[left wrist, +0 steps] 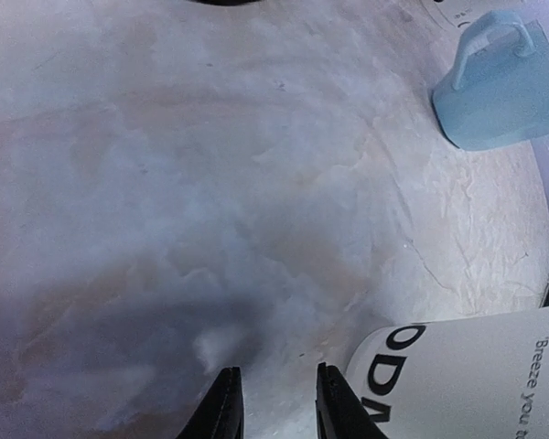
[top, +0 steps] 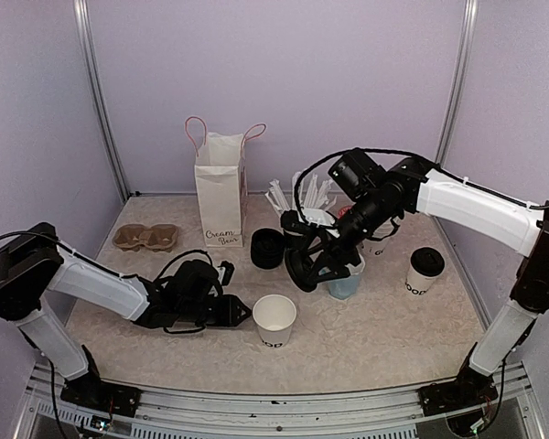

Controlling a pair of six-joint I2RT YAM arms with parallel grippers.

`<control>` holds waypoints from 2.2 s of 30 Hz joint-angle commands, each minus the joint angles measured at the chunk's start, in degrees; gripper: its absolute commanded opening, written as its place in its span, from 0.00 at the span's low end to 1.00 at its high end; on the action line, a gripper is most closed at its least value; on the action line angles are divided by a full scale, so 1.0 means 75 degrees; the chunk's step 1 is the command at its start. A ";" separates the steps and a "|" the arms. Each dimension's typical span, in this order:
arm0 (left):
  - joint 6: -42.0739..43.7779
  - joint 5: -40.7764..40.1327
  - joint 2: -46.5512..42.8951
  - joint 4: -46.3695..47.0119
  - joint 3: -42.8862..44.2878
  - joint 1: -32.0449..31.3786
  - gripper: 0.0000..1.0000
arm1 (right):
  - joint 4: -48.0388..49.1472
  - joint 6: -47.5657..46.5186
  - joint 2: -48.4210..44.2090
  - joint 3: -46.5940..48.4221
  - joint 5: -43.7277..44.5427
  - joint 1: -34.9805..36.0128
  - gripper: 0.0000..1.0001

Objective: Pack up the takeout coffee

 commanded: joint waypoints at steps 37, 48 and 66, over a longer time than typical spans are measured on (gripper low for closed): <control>-0.0398 0.0841 0.1864 0.1633 0.1332 -0.0832 0.29 | -0.1324 -0.0531 0.1168 0.0311 0.1305 0.1347 0.22; -0.0349 0.0430 0.1462 0.1214 0.1044 -0.0832 0.29 | -0.1821 -0.0591 0.1192 0.0773 0.1607 0.1373 0.22; -0.0576 0.0534 0.0321 0.1623 -0.0351 -0.1516 0.28 | -0.2055 -0.0619 0.1656 0.1202 0.1792 0.1755 0.24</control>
